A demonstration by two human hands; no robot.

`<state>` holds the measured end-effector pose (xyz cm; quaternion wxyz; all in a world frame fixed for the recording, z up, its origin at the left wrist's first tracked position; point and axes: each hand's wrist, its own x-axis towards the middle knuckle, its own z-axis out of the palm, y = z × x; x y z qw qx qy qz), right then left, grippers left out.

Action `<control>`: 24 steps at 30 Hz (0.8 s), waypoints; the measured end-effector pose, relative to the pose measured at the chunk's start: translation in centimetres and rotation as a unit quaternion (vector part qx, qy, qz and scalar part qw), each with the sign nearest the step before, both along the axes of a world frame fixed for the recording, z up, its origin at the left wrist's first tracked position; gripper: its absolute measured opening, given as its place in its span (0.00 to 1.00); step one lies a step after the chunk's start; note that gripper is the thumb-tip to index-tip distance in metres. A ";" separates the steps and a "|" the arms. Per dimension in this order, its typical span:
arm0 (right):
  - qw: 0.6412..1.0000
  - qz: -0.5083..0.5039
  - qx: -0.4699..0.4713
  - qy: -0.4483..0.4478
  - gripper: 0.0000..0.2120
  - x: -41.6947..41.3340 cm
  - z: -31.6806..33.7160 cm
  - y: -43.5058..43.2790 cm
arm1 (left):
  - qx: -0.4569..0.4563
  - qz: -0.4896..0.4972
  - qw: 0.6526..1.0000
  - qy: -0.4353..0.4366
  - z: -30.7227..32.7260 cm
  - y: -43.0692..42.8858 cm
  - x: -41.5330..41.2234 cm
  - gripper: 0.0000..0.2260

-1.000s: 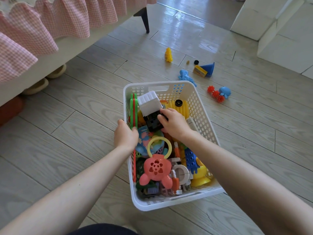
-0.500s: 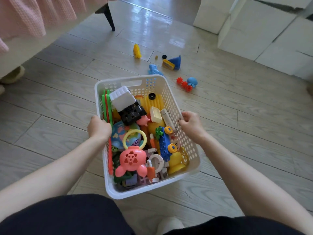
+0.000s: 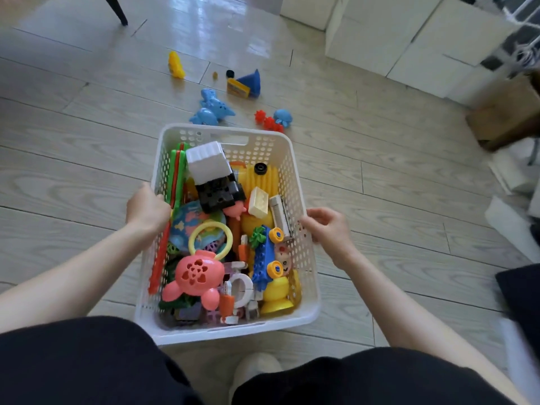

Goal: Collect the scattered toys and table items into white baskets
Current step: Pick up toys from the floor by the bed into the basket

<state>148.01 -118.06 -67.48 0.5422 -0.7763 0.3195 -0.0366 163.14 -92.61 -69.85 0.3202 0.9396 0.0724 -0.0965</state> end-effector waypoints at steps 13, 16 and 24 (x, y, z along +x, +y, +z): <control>0.948 -0.016 -0.200 0.246 0.26 -0.6 -8.1 -4.1 | 0.003 -0.002 1.000 -0.003 0.3 0.1 -0.6 0.10; 0.950 -0.007 -0.197 0.241 0.15 -0.2 -8.9 -3.9 | 0.001 -0.004 1.000 -0.003 0.4 0.1 -0.7 0.10; 0.982 -0.120 -0.052 0.135 0.10 0.7 -7.6 -3.0 | 0.000 -0.004 1.000 -0.009 0.4 0.1 -0.7 0.10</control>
